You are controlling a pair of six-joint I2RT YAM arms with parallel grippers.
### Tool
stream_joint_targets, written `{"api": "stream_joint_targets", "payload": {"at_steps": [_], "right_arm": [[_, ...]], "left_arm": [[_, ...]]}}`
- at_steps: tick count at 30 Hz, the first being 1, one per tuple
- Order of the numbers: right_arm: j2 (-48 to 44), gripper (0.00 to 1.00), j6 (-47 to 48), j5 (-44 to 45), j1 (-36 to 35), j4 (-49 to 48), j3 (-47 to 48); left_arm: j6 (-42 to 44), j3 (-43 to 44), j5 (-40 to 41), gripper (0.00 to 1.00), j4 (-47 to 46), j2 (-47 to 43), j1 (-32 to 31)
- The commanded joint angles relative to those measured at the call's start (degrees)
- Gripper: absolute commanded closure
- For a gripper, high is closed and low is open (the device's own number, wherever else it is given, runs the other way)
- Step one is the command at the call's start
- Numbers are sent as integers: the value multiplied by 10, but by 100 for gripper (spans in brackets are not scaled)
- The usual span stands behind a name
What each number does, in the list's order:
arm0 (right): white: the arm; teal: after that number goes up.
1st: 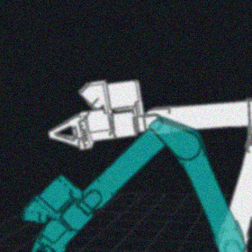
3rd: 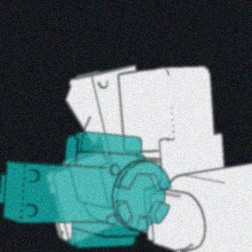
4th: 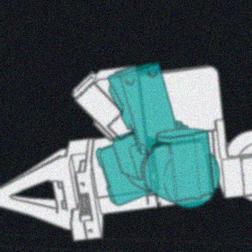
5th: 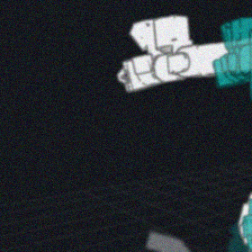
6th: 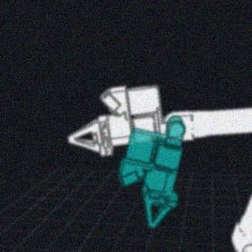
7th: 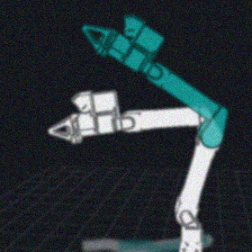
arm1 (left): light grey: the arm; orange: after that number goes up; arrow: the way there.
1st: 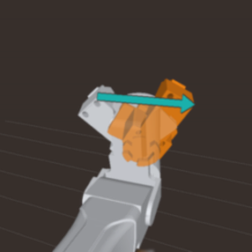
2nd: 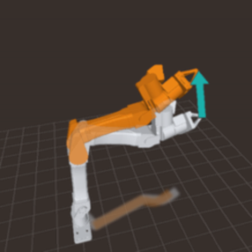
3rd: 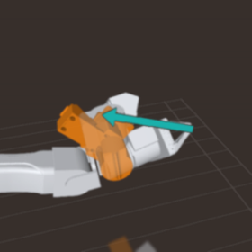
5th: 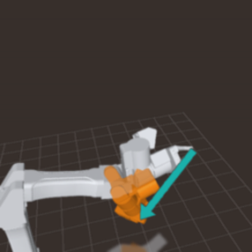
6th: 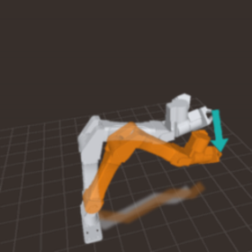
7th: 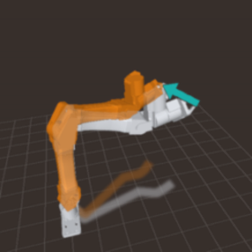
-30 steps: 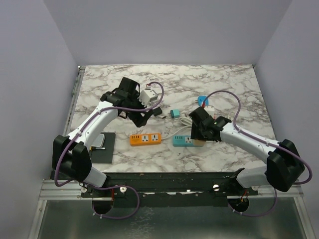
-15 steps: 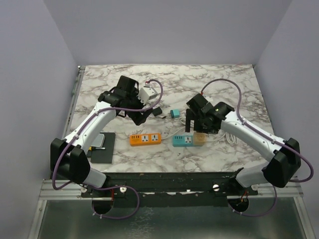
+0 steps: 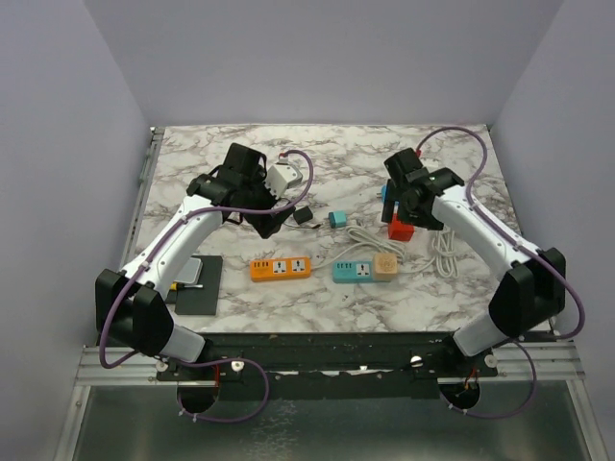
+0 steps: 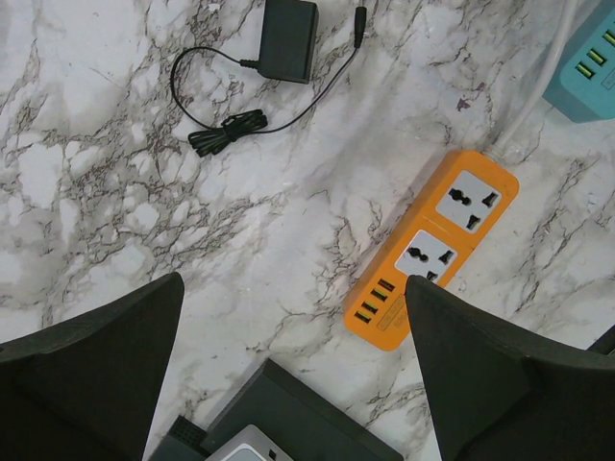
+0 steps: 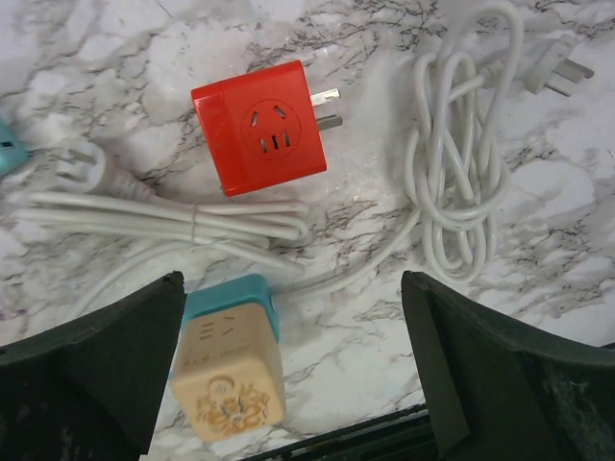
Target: Insert the plug
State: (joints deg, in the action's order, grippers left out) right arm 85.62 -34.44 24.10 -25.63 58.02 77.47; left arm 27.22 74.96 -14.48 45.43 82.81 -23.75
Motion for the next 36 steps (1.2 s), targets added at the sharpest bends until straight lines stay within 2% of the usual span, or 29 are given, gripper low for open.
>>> {"api": "stream_joint_targets", "payload": {"at_steps": [1,9,21,26,32,36], "right_arm": [[59,0,24,41,0,-39,-16],[151,1,55,86,5,-91,4],[214,18,82,68,14,-164,15],[236,31,76,54,14,-175,20],[234,67,74,35,15,-183,30],[215,81,85,17,14,-180,48]], "left_arm": [[5,8,14,1,-1,-14,0],[2,8,13,1,-1,-19,0],[2,2,20,1,-2,-30,0],[-1,0,24,1,-2,-32,0],[8,-10,2,1,-18,-43,0],[26,-24,-28,1,-38,-61,-1]]}}
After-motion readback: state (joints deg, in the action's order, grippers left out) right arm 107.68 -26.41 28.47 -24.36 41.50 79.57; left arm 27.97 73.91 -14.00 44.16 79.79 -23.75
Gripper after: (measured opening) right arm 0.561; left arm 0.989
